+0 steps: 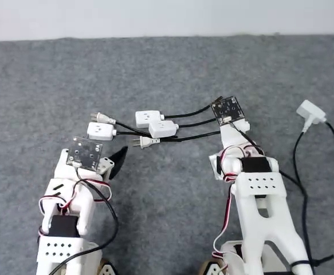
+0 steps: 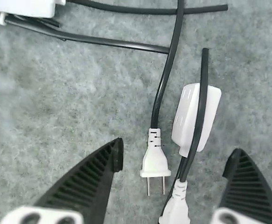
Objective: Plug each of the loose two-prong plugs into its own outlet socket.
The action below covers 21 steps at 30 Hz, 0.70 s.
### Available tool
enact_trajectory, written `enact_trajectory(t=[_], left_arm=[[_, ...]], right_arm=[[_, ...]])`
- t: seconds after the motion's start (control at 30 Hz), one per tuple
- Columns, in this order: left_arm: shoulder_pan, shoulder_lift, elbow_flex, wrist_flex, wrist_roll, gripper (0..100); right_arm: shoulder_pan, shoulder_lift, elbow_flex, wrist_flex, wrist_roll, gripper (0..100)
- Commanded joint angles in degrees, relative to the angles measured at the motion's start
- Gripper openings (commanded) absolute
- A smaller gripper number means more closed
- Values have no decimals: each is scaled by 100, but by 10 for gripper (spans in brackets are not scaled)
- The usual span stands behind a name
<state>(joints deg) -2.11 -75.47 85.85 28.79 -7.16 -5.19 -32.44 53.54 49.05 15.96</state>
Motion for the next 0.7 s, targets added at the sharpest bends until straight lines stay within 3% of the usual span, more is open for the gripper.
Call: enact_trajectory(t=[0.0,0.3,0.67], left_arm=[[-53,457,-382,-193,132,349],[-378,3156,-1692,-404,387,350],[-422,2514,-1323,-431,422,350]], right_arm=[[-66,-136,18,-233,-70,340],[-66,-136,26,-215,-70,340],[-400,-127,35,-233,-26,340]])
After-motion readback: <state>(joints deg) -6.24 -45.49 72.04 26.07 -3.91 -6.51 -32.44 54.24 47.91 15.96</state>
